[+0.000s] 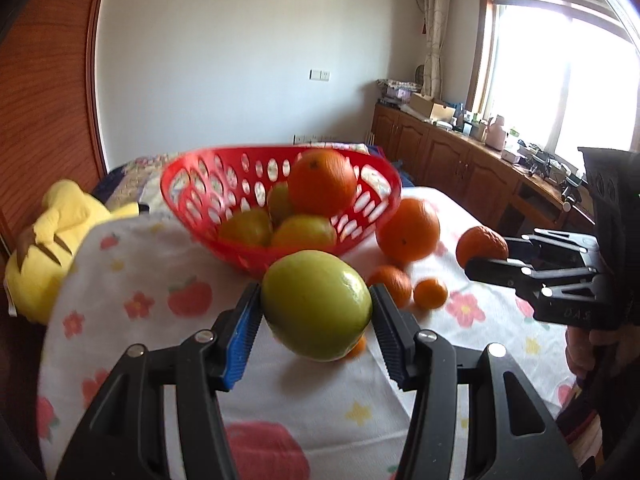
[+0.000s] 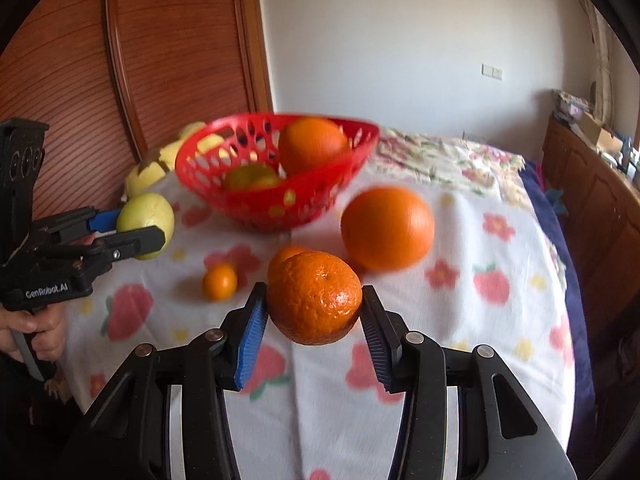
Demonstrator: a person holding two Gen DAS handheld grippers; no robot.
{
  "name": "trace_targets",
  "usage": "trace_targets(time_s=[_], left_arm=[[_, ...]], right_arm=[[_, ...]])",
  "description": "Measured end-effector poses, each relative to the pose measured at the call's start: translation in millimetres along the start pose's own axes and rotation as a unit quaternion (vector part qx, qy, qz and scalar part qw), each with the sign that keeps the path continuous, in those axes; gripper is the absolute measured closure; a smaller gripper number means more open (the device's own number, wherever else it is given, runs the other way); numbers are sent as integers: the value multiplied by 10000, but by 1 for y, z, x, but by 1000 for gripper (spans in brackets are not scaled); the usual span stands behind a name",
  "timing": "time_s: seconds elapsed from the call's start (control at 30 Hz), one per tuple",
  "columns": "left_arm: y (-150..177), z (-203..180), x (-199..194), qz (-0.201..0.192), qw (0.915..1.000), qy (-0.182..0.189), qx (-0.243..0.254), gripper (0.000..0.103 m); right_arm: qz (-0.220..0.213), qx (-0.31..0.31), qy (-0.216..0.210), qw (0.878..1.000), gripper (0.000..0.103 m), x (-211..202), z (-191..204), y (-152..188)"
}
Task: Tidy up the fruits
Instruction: 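Carry the apple and small orange over the red basket and open both tools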
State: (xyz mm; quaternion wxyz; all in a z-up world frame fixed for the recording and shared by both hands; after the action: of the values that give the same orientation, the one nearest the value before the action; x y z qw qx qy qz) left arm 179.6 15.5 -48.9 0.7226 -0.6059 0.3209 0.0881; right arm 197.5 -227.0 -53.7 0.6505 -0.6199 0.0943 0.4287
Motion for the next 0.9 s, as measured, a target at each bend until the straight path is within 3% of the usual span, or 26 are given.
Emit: trace_targets(time_s=[0.4,0.9], left_arm=[[-49,36,13,-225,9993,-234,191,50],[-59,54,65,48,9994,-296,149,50]], right_arm=[[-362,-359,-375,9980,56,17,20,-72],[-39,-651,-652,9957,56,67,35,-80]])
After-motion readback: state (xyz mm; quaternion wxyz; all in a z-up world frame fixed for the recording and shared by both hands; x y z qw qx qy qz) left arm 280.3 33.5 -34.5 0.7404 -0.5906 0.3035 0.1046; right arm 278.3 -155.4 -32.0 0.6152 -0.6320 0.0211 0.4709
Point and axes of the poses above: each gripper's, at about its wrist camera, not at the fingertips, and x roughly the way its jaws point, z to its left, y to its underside, the point moved 1 cm from there along x, roughly the way its jaws point, and after that the axes turned 13 degrees about x, right-handed, at the moved point
